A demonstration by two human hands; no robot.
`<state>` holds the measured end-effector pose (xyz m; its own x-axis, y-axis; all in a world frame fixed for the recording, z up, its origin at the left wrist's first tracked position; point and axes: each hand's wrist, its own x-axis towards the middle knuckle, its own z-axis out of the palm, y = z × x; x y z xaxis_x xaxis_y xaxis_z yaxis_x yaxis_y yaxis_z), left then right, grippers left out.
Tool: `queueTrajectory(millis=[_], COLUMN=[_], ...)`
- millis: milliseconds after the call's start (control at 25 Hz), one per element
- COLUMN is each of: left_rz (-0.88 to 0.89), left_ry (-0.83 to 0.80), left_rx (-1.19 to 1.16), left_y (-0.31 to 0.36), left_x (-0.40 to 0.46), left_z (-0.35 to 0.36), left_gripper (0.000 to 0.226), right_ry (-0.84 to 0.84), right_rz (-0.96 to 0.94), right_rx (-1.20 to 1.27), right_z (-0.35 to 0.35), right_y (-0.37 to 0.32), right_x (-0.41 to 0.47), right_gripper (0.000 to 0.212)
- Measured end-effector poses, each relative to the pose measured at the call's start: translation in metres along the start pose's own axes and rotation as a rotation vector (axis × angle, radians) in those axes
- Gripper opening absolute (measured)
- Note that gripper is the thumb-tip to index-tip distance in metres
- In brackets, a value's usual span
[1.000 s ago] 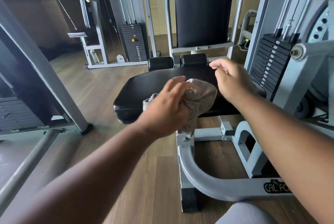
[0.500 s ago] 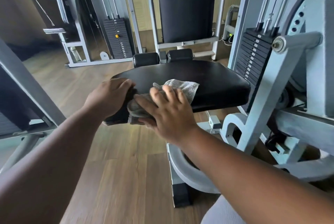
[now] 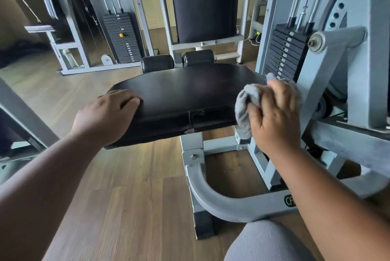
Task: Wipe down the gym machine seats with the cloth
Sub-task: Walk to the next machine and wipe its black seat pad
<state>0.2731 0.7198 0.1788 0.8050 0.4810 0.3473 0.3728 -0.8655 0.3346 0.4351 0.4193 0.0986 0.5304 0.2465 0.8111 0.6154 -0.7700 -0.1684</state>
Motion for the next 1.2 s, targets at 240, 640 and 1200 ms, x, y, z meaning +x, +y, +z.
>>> queueTrajectory(millis=[240,640,1200], left_rz=[-0.018,0.043,-0.036], left_ry=[0.010,-0.035,-0.629], left_rx=[0.042,0.039,0.157], left_y=[0.003,-0.005,0.045], left_x=[0.000,0.006,0.034], left_z=[0.001,0.009,-0.018], left_gripper=[0.037,0.040,0.071], right_ry=[-0.416,-0.777,-1.106], right_rz=[0.470,0.575,0.585], right_rx=[0.219,0.087,-0.166], right_z=[-0.024,-0.037,-0.030], right_y=[-0.007,-0.001,-0.029], right_x=[0.060,0.082,0.127], right_gripper=[0.055,0.052,0.068])
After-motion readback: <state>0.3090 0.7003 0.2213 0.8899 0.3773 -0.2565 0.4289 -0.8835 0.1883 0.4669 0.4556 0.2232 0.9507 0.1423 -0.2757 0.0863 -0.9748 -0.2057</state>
